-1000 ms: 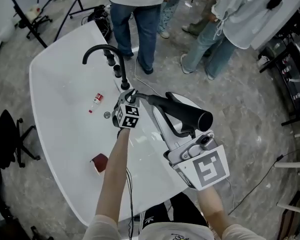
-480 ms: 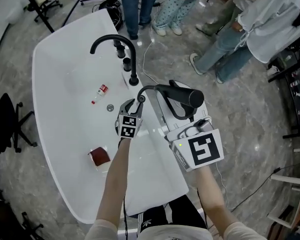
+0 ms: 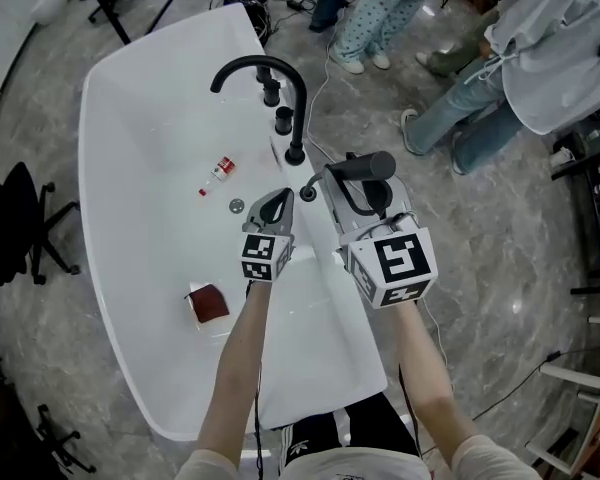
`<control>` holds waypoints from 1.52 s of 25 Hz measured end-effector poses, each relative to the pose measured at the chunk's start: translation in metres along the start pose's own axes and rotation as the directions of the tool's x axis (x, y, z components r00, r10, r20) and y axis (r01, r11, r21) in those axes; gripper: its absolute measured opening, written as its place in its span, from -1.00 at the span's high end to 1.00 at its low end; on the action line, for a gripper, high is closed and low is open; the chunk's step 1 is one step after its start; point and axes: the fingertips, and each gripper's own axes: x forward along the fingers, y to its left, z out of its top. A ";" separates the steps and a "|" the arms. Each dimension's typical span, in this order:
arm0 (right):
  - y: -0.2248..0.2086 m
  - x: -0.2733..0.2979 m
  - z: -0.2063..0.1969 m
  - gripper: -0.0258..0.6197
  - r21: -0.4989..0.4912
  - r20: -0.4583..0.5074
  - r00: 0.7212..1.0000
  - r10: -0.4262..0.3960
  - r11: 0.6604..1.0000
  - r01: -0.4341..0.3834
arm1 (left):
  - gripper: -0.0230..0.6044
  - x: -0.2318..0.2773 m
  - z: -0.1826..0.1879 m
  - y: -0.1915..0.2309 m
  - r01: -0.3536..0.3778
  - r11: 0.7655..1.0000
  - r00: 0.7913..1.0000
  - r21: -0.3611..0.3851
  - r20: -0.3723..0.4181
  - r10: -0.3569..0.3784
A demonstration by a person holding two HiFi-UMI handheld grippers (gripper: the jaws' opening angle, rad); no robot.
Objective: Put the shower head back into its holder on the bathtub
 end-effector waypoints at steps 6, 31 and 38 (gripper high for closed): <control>-0.011 0.037 -0.077 0.48 0.095 -0.098 0.995 0.007 0.995 0.002 | 0.93 -0.008 0.003 0.007 -0.025 1.000 0.998 0.009 0.052 0.024; -0.010 0.108 -0.223 0.31 0.180 -0.343 0.940 -0.003 0.981 0.069 | 0.93 -0.033 0.002 0.026 -0.067 0.996 0.994 -0.052 0.082 0.072; 0.004 0.051 -0.077 0.24 0.152 -0.137 0.990 -0.013 0.988 0.034 | 0.93 -0.096 0.115 0.023 -0.203 0.979 0.957 0.007 0.215 0.196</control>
